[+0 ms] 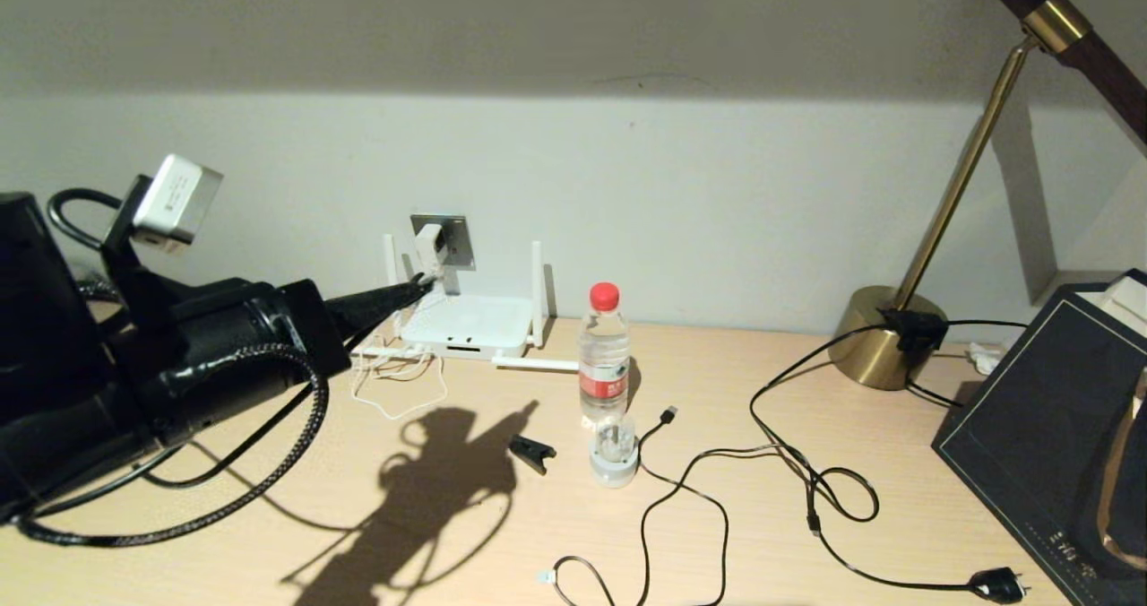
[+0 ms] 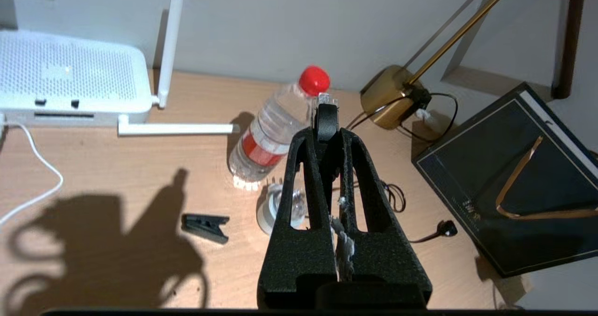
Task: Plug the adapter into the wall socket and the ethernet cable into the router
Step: Align cable and router interface
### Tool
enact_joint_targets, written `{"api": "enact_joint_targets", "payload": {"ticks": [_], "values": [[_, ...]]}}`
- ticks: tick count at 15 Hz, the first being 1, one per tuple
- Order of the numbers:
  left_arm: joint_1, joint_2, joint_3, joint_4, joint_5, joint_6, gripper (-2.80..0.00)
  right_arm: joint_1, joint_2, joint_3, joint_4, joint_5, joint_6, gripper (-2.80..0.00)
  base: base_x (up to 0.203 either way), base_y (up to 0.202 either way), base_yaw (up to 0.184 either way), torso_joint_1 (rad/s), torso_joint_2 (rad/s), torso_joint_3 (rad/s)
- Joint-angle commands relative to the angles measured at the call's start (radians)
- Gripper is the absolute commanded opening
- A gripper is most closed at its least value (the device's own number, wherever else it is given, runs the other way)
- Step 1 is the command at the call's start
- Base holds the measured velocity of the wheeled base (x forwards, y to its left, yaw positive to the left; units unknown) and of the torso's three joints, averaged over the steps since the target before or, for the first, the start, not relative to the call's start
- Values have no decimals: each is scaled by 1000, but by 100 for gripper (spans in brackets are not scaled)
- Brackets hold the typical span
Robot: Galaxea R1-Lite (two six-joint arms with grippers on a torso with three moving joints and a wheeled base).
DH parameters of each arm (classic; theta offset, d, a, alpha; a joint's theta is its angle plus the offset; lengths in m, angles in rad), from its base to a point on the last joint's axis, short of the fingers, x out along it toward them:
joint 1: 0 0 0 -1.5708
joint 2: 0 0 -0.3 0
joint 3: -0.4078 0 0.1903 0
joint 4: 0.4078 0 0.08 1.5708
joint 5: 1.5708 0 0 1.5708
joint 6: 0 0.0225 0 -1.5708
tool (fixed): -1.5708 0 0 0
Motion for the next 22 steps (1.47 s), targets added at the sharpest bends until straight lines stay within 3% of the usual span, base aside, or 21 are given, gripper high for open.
{"api": "enact_joint_targets", "payload": {"ticks": [1,3,5,9,12,14,18,22], "values": [[-6,17,31,-2,61,4,-280,-23,-155,144,-45,64,-55,-280,0,0,0,0,0,0],[-17,65,60,-8,125,62,-280,-31,-266,315,-129,83,-139,-280,0,0,0,0,0,0],[-12,110,83,-18,182,106,-280,-35,-310,437,-278,171,-155,-280,0,0,0,0,0,0],[-11,155,113,-50,246,139,-280,-45,-318,443,-277,171,-194,-280,0,0,0,0,0,0],[-9,202,171,-183,248,146,-280,-45,-318,458,-326,165,-143,-280,0,0,0,0,0,0],[-9,253,197,-273,278,213,-280,-45,-318,461,-330,165,-142,-280,0,0,0,0,0,0],[-9,307,256,-415,313,237,-280,-45,-318,460,-330,166,-139,-280,0,0,0,0,0,0],[-14,285,257,-423,364,252,-280,-45,-318,460,-330,166,-139,-280,0,0,0,0,0,0]]}}
